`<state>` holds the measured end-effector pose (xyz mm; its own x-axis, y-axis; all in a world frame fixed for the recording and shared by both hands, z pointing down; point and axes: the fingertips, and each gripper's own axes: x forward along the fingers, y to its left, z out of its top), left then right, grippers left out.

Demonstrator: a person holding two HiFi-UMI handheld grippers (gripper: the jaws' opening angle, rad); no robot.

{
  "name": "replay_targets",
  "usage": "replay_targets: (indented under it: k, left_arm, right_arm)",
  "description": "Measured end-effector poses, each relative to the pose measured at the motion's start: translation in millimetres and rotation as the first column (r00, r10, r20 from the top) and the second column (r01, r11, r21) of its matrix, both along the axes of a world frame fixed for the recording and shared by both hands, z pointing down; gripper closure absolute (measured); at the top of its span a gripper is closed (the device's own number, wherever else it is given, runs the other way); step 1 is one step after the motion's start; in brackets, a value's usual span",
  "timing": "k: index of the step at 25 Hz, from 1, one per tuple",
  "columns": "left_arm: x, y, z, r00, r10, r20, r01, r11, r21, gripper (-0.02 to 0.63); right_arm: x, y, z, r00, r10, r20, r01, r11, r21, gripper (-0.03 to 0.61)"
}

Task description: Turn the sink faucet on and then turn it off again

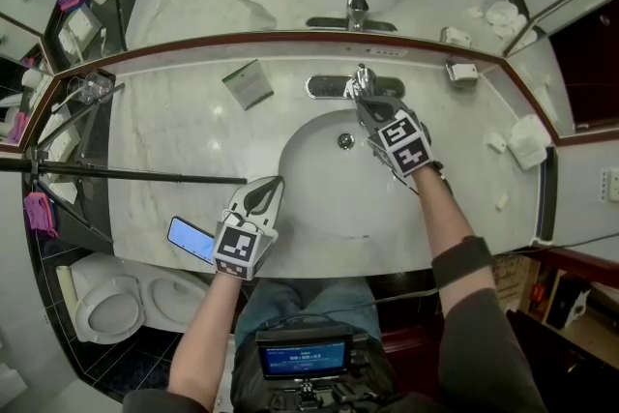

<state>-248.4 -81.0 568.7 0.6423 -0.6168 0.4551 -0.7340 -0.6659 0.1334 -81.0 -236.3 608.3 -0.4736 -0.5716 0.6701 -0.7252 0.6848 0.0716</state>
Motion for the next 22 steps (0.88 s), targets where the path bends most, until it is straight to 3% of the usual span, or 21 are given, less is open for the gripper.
replay_targets:
  k: [7,13,22]
  left_arm:
    - [0.7,6.9,-10.5,1.000,0.000,-0.001,0.000,1.000,0.003,0.614]
    - [-4.9,15.9,-23.7,1.000,0.001,0.006,-0.001,1.000,0.015,0.614]
    - [-6.7,29.5,-43.7,1.000,0.015,0.004,-0.015,0.999,0.040,0.614]
  right_arm:
    - [1.1,3.3,-6.4,0.999,0.042,-0.029,-0.043,0.998,-0.052,0.561]
    - [3.1,11.8,-44.3,0.999,0.045,0.007,-0.045,0.999,0.018,0.560]
    - [-21.4,44.9,-143.1,0.995,0.017,0.102,-0.025,0.997,0.079,0.558]
